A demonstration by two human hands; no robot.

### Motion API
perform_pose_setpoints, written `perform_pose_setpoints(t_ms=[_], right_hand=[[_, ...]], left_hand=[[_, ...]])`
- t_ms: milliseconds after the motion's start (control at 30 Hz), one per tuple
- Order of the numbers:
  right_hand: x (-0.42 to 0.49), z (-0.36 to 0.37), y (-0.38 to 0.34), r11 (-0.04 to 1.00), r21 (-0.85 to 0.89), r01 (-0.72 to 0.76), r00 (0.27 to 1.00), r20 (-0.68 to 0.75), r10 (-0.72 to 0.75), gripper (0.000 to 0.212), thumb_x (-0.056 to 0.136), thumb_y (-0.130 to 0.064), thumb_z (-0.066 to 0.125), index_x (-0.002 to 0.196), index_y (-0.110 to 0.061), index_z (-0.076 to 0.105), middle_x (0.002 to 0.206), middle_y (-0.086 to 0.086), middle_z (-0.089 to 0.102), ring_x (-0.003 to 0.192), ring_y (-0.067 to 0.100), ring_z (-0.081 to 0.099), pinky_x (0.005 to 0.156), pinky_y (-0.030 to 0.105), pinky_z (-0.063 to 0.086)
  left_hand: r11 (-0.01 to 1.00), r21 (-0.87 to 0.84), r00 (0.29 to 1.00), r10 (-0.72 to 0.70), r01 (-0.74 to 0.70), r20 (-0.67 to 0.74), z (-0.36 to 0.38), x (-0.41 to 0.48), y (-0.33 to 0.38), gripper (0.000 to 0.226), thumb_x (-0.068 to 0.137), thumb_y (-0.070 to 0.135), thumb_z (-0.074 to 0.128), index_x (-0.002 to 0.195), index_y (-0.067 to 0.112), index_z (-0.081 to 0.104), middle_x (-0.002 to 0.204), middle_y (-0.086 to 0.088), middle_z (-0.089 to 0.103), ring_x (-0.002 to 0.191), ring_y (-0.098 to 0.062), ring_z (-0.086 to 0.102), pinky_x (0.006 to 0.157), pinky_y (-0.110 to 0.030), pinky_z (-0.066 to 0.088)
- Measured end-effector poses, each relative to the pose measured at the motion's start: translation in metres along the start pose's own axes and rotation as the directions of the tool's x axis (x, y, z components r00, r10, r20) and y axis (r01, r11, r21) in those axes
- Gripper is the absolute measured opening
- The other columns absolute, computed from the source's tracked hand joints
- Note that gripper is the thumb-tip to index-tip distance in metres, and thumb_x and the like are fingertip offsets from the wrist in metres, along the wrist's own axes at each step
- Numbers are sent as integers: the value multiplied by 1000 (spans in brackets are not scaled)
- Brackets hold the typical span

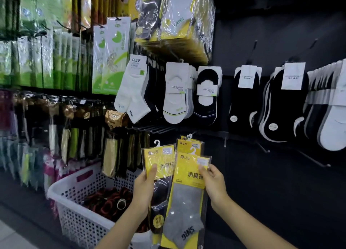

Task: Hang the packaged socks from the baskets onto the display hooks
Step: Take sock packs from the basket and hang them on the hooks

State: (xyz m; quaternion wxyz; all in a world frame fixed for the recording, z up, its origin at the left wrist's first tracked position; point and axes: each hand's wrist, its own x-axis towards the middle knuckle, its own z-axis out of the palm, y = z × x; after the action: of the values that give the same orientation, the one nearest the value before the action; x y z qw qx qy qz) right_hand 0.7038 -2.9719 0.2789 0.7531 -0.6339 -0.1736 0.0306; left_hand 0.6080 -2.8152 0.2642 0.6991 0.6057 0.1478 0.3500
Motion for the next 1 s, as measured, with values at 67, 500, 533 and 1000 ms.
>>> perform_pose_setpoints(t_ms=[67, 500, 533, 1000], right_hand=[[7, -2, -1, 1000, -3, 16, 999, -44, -16, 10, 96, -15, 55, 96, -12, 65, 99, 9, 73, 90, 22, 70, 78, 35, 57], [68, 30, 0, 983, -142, 117, 991, -50, -126, 11, 96, -18, 54, 96, -13, 64, 103, 19, 69, 95, 31, 66, 86, 45, 53], [71, 32, 2, 982, -148, 121, 990, -48, -129, 10, 97, -18, 54, 93, -17, 63, 102, 15, 70, 94, 28, 67, 86, 43, 54], [97, 13, 27, 971, -197, -138, 912, -407, 47, 24, 85, -24, 72, 98, -8, 60, 95, 7, 64, 75, 15, 53, 72, 30, 44]], left_hand=[[1000, 23, 1000, 16, -16, -18, -9, 7, -1, 18, 92, 42, 53, 87, 26, 60, 82, 13, 62, 75, 3, 53, 65, -16, 36], [988, 134, 986, 95, -77, -139, -46, 45, -5, 29, 91, 50, 50, 71, 29, 41, 70, 15, 38, 59, 3, 33, 56, -17, 27], [987, 139, 986, 95, -76, -138, -48, 48, -6, 29, 91, 50, 50, 71, 31, 39, 69, 16, 36, 60, 2, 32, 56, -18, 27], [996, 68, 995, 68, -63, -70, -29, 46, -23, 18, 93, 42, 52, 81, 31, 59, 76, 17, 61, 67, 7, 56, 62, -14, 37]])
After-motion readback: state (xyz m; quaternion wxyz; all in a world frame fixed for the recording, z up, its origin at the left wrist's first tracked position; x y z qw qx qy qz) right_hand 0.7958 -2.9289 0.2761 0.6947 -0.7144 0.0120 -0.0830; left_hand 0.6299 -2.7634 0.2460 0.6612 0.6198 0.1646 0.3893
